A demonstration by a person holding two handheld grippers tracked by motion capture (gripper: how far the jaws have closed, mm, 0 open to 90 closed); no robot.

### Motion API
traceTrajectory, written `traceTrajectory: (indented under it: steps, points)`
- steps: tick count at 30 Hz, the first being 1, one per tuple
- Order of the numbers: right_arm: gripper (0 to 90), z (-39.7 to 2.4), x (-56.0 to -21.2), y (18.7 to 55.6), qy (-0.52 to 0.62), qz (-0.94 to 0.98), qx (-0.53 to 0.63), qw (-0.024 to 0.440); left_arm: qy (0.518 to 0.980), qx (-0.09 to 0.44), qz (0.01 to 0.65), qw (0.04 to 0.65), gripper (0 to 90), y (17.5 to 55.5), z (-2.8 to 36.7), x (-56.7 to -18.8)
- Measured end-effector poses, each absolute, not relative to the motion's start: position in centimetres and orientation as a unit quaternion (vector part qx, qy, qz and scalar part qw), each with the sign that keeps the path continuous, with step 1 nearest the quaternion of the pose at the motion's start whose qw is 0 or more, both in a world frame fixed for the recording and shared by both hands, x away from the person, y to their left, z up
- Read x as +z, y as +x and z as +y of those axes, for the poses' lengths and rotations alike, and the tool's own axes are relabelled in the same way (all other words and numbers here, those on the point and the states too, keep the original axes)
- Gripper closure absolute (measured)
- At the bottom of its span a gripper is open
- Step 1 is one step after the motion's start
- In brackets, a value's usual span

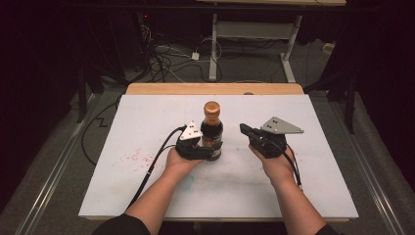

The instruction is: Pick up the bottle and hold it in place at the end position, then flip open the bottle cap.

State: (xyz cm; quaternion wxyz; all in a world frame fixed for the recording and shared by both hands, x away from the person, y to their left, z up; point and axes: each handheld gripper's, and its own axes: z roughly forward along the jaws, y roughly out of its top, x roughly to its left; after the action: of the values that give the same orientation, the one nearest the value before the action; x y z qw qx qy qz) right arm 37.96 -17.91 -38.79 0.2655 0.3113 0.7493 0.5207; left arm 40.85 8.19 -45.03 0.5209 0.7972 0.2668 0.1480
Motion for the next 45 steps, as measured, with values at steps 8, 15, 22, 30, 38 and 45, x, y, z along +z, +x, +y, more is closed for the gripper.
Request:
traceTrajectory:
  steps: [8, 15, 22, 30, 38, 45]
  points:
    - [90.0, -17.1, -37.5, 38.1, 0.295, 0.753, 0.527, 0.261, 0.797, 0.145, 0.262, 0.524, 28.5, 41.0, 8.3, -45.1]
    - [90.0, -16.6, -36.7, 38.3, 0.292, 0.749, 0.532, 0.265, 0.798, 0.141, 0.253, 0.529, 28.5, 41.2, 8.5, -45.2]
    - [90.0, -16.1, -36.8, 38.7, 0.291, 0.755, 0.527, 0.262, 0.799, 0.134, 0.241, 0.534, 28.4, 41.4, 8.7, -45.3]
    - [90.0, -15.4, -36.6, 39.1, 0.298, 0.757, 0.523, 0.256, 0.799, 0.126, 0.229, 0.542, 28.3, 41.7, 9.0, -45.4]
    - [90.0, -14.9, -35.8, 39.0, 0.293, 0.754, 0.527, 0.261, 0.799, 0.128, 0.232, 0.539, 28.2, 41.6, 8.9, -45.4]
    - [90.0, -14.6, -35.2, 39.1, 0.292, 0.754, 0.526, 0.266, 0.797, 0.131, 0.232, 0.543, 28.3, 41.5, 8.9, -45.5]
